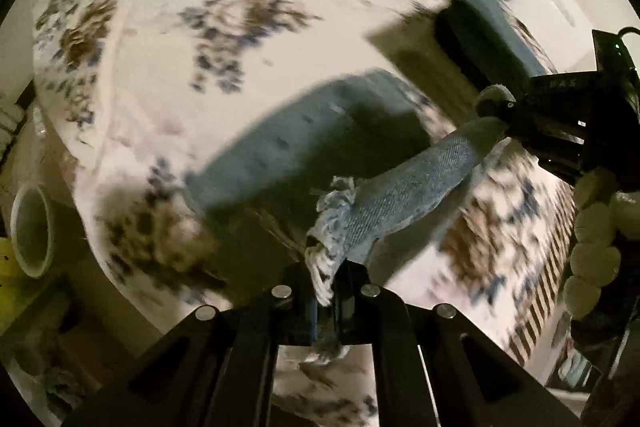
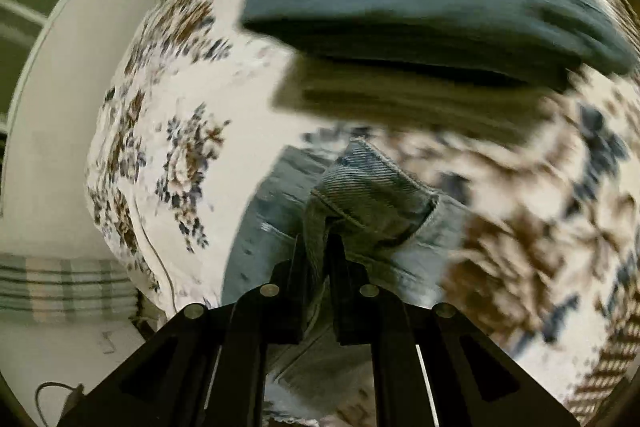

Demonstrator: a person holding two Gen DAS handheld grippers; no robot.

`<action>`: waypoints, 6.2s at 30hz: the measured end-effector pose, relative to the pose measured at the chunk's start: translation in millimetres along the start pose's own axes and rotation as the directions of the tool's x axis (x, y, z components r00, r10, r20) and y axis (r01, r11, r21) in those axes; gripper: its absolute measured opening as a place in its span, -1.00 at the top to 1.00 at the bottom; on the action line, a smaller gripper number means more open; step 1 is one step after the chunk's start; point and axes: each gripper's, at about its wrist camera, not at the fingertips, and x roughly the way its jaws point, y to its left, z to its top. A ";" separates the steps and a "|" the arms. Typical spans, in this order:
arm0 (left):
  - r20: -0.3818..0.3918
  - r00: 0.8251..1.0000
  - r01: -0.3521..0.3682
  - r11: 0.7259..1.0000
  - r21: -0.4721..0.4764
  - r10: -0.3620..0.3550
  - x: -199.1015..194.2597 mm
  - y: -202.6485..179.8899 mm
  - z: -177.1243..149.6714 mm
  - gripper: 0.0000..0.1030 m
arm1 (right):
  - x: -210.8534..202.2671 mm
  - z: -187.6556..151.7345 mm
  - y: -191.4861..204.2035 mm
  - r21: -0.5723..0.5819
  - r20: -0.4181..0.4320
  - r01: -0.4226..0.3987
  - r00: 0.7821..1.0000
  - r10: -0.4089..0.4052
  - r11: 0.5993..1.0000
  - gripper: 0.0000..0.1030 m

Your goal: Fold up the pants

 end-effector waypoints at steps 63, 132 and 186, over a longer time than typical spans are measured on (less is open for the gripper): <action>0.306 0.921 0.380 0.386 -0.840 -0.240 97.7 111.7 -153.5 0.36 | 93.2 -71.9 -145.4 0.147 -0.186 -0.291 0.931 0.315 0.945 -0.19; -0.121 0.926 0.367 0.927 0.078 -0.357 96.8 -199.9 278.0 0.44 | -117.5 70.8 -229.7 0.624 0.453 -0.369 0.889 0.066 0.689 0.32; 0.361 0.907 -0.063 0.779 0.624 -0.216 -335.5 -178.7 100.5 -0.47 | -494.0 -181.1 122.3 0.365 0.566 0.362 0.645 -0.513 0.858 -0.96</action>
